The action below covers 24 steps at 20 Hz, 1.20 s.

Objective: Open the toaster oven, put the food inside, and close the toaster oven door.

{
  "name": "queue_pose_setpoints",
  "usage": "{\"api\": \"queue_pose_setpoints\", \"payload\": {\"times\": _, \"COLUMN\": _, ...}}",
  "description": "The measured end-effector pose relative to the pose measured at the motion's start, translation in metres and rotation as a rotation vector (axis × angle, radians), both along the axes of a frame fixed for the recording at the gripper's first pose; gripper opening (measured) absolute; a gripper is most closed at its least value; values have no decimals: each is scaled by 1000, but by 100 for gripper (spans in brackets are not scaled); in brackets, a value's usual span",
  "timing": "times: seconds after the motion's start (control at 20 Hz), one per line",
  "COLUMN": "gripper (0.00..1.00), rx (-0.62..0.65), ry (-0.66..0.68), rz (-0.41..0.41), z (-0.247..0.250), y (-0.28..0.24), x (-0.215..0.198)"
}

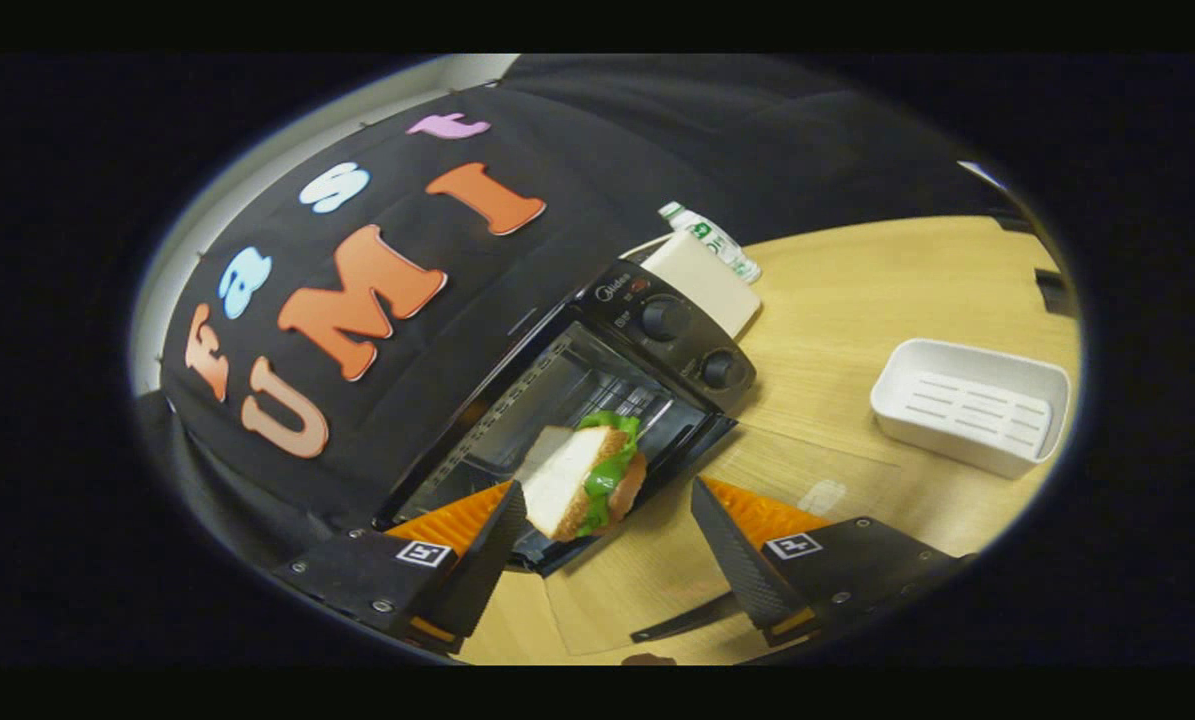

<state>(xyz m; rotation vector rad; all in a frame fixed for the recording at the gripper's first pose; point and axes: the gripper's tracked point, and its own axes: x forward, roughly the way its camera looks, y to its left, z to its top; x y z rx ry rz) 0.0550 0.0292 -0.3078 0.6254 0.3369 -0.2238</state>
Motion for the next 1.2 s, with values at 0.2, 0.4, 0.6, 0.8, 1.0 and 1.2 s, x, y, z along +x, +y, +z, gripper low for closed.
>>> {"api": "queue_pose_setpoints", "payload": {"times": 0.2, "gripper": 98, "rx": -205, "ry": 20, "rz": 103, "z": -9, "y": -15, "x": -49}}
{"api": "queue_pose_setpoints", "payload": {"times": 0.4, "gripper": 98, "rx": -440, "ry": 48, "rz": 198, "z": -25, "y": -22, "x": -91}}
{"api": "queue_pose_setpoints", "payload": {"times": 0.6, "gripper": 99, "rx": -612, "ry": 115, "rz": 294, "z": -56, "y": -19, "x": -112}}
{"api": "queue_pose_setpoints", "payload": {"times": 0.8, "gripper": 99, "rx": -699, "ry": 138, "rz": 355, "z": -75, "y": -10, "x": -107}}
{"api": "queue_pose_setpoints", "payload": {"times": 1.0, "gripper": 99, "rx": -683, "ry": 238, "rz": 411, "z": -101, "y": -9, "x": -102}}
{"api": "queue_pose_setpoints", "payload": {"times": 1.2, "gripper": 99, "rx": -713, "ry": 284, "rz": 484, "z": -109, "y": 5, "x": -94}}
